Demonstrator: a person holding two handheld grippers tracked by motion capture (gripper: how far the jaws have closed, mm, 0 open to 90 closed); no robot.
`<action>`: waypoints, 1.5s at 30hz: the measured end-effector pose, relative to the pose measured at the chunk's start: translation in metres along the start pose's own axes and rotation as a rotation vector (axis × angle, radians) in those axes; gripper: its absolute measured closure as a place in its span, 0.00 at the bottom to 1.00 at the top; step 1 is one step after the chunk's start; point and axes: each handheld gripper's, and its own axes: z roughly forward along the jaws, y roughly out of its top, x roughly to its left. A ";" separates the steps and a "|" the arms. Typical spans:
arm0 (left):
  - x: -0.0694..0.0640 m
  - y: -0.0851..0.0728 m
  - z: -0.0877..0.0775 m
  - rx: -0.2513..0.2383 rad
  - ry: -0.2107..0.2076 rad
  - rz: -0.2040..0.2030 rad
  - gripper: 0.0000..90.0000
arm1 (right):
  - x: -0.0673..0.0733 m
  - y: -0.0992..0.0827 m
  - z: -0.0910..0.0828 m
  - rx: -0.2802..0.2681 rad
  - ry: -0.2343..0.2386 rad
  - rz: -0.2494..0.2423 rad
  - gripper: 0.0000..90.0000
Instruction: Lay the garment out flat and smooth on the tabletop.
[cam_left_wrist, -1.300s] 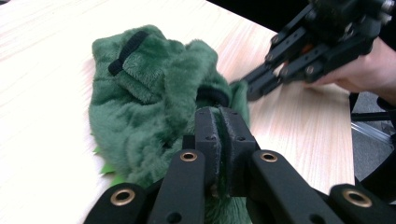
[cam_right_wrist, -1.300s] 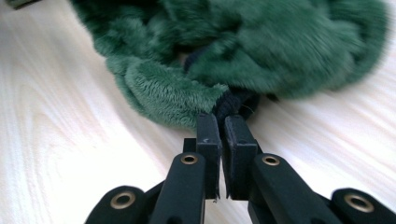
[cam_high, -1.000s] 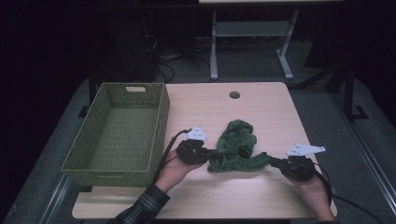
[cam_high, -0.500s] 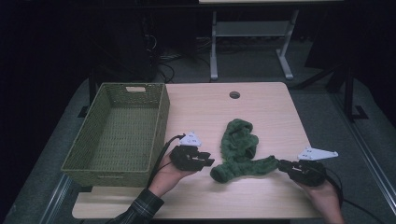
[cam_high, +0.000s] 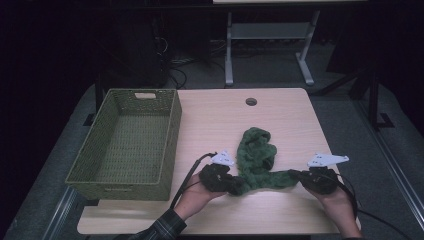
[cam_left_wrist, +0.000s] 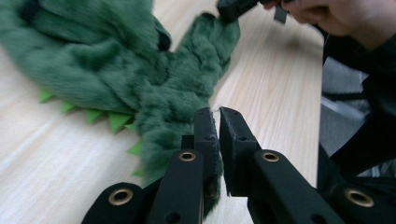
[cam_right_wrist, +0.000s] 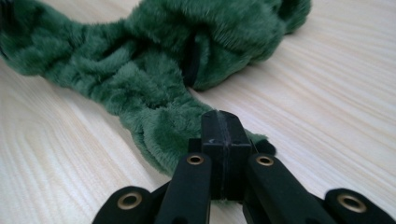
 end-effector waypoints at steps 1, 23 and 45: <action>0.001 -0.001 0.004 0.017 0.018 0.005 0.94 | 0.001 0.000 0.003 0.012 0.000 -0.002 1.00; 0.031 -0.028 0.002 0.214 0.172 0.021 0.99 | 0.013 -0.016 0.012 0.135 0.049 -0.039 1.00; 0.041 -0.004 -0.022 0.126 0.092 0.048 0.73 | 0.032 0.003 0.009 0.068 0.046 -0.052 0.81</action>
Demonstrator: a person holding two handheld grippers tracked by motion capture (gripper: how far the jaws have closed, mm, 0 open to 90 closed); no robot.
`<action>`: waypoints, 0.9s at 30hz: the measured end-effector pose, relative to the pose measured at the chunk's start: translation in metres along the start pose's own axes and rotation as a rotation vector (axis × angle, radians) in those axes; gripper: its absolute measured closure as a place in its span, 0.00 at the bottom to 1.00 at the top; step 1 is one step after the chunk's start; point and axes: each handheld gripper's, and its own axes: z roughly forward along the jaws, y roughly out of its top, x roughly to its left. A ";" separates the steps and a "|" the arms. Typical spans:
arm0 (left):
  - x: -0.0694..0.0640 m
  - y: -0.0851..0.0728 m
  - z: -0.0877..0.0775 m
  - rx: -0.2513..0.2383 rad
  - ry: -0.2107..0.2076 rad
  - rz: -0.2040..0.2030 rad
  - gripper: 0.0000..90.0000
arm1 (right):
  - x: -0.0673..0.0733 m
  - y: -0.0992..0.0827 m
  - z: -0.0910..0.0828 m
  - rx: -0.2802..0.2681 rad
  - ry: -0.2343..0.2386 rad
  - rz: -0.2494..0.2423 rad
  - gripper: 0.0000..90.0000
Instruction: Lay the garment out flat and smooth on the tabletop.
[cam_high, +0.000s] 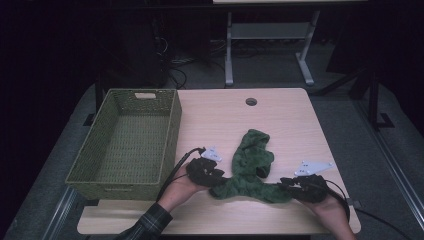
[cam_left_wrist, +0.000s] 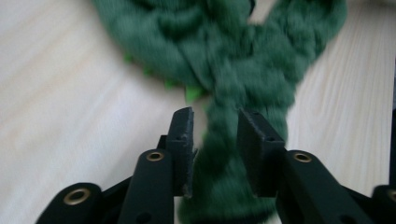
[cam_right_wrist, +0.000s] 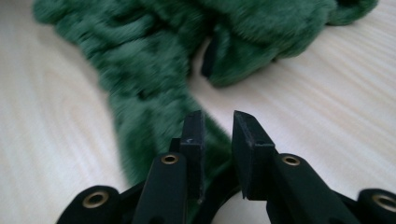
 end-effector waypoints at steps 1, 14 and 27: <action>0.002 0.005 0.002 -0.010 0.002 0.002 0.72 | -0.003 0.002 0.002 -0.002 -0.005 0.001 0.80; 0.036 0.069 0.028 -0.128 -0.044 0.017 0.65 | -0.010 0.012 0.020 -0.005 0.019 0.044 0.73; 0.044 0.093 0.068 -0.044 -0.061 0.050 0.58 | -0.008 0.011 0.024 0.010 0.025 0.051 0.67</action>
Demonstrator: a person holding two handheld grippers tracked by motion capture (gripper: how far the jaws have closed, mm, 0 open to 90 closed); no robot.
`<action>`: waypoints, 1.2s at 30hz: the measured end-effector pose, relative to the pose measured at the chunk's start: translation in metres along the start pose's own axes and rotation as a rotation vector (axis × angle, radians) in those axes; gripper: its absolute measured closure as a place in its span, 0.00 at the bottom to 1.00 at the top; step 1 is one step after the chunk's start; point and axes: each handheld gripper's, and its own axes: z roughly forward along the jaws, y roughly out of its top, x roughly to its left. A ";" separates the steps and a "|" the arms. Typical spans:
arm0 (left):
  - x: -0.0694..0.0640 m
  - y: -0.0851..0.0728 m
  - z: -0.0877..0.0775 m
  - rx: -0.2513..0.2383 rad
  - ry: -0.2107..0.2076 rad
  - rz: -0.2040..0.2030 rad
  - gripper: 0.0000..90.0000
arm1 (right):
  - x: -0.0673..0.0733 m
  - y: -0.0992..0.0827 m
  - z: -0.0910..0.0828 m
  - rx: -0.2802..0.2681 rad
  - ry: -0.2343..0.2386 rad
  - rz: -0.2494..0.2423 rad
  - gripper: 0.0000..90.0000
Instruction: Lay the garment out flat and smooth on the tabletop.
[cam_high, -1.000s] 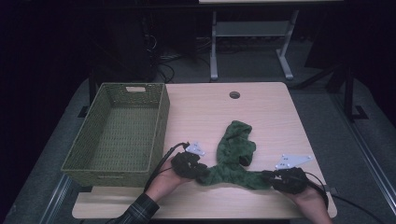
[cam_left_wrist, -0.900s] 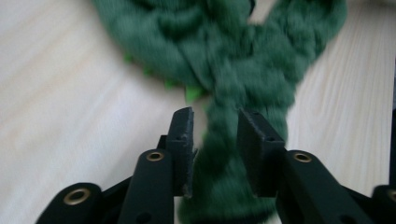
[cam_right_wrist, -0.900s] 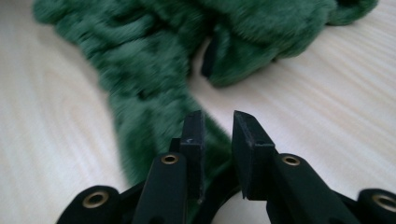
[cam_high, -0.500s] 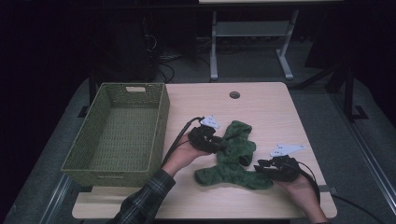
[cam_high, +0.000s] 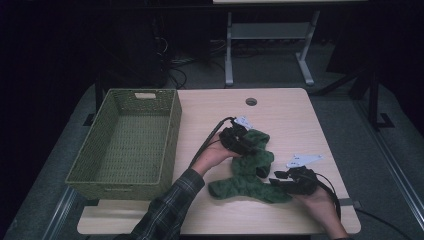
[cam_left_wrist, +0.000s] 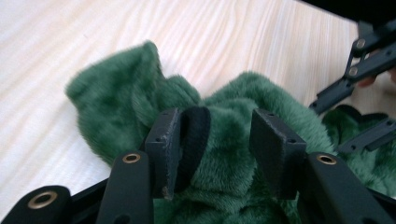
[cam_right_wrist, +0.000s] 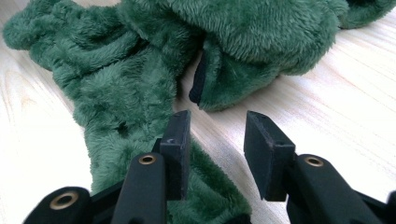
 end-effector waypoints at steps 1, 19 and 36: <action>-0.001 -0.001 0.002 0.013 -0.003 -0.001 0.60 | 0.000 0.000 0.000 0.001 -0.002 0.001 0.67; -0.014 -0.029 -0.049 -0.061 0.031 -0.066 0.94 | 0.002 0.004 0.009 -0.002 0.007 0.023 0.64; -0.016 -0.037 -0.062 -0.086 0.033 -0.090 0.94 | -0.013 0.013 0.027 -0.016 -0.048 0.070 0.91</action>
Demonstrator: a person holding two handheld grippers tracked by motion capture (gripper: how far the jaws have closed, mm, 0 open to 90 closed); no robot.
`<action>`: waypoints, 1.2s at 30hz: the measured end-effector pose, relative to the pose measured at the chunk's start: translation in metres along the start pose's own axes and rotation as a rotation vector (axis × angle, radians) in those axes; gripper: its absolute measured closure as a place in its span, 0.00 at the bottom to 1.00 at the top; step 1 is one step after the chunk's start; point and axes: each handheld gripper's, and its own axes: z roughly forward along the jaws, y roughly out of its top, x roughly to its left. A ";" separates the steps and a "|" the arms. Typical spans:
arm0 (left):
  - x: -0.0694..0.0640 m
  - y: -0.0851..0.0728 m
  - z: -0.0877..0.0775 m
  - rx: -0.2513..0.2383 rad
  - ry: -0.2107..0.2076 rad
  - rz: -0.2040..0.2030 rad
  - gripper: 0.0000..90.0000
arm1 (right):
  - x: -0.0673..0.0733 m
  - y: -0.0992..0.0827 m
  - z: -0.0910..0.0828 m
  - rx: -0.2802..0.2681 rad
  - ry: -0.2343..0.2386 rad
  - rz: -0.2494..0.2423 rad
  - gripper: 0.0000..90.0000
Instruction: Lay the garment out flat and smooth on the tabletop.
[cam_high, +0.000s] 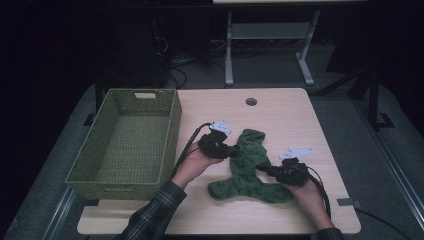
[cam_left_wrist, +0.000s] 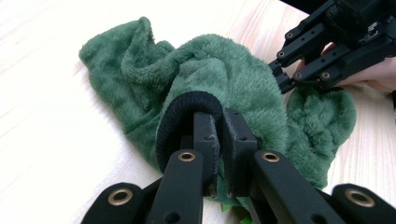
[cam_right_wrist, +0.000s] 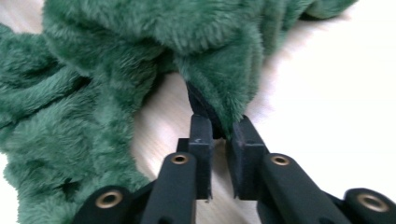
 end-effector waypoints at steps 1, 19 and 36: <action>0.000 0.000 -0.002 -0.005 0.001 0.003 0.94 | -0.001 0.001 -0.002 0.003 -0.009 0.001 0.91; -0.011 -0.032 -0.032 0.014 0.136 -0.064 0.95 | 0.003 0.063 -0.051 -0.115 -0.024 -0.199 0.93; 0.006 -0.058 0.005 0.189 0.186 -0.120 0.92 | -0.012 0.039 0.012 0.066 0.054 -0.127 0.92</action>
